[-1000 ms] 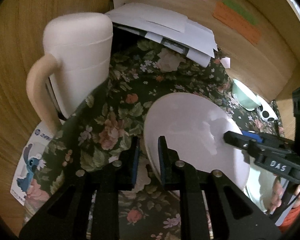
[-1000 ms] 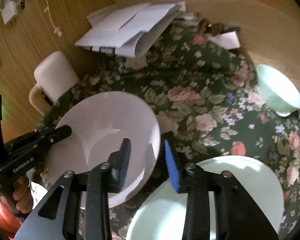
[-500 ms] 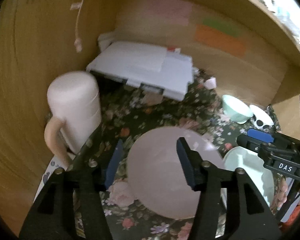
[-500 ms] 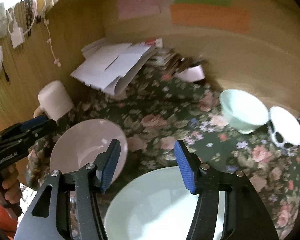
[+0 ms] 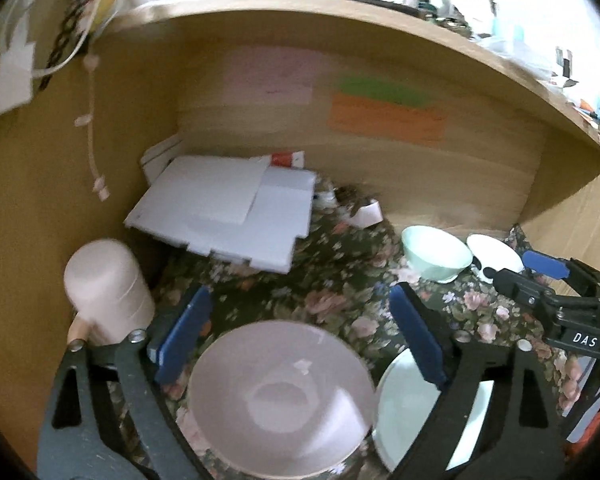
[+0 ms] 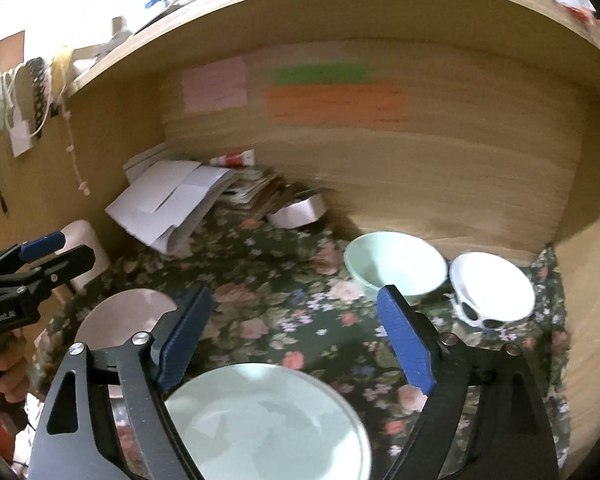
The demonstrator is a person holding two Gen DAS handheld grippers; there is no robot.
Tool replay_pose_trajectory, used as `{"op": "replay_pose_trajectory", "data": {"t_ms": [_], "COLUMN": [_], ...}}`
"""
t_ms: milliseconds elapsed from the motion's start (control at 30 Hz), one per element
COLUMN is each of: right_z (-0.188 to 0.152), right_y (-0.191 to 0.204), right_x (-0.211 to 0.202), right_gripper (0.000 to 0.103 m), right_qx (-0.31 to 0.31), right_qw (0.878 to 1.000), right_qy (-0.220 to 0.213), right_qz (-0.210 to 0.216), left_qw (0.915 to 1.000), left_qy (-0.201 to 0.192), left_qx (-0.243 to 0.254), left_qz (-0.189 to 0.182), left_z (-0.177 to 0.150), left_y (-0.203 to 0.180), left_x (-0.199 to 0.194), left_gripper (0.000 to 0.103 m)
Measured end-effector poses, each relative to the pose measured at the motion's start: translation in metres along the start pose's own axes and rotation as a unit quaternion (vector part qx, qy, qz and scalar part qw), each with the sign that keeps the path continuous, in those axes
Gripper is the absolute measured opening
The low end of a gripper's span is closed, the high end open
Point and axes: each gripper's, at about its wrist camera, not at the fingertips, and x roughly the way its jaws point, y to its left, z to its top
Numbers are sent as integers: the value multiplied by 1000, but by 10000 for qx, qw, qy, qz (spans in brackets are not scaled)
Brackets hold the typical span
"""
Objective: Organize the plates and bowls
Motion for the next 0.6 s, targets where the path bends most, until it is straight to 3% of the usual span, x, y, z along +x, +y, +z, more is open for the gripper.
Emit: {"op": "replay_pose_trajectory", "data": {"t_ms": [333,600], "right_z": [10,8], "right_y": [-58,-99], "right_x": [7,41], "right_gripper": [83,83], "right_qx": [241,468], "right_qw": [9992,9961], "right_qy": [69,379], "right_qz": [-298,-650], "left_qw": [9996,9974], "left_qy": [76,368], "left_qx": [212,438], "left_qz": [-196,-437], "left_z": [23,31], "left_y": [-50,-84], "left_x": [40,86], "left_gripper": [97,97]}}
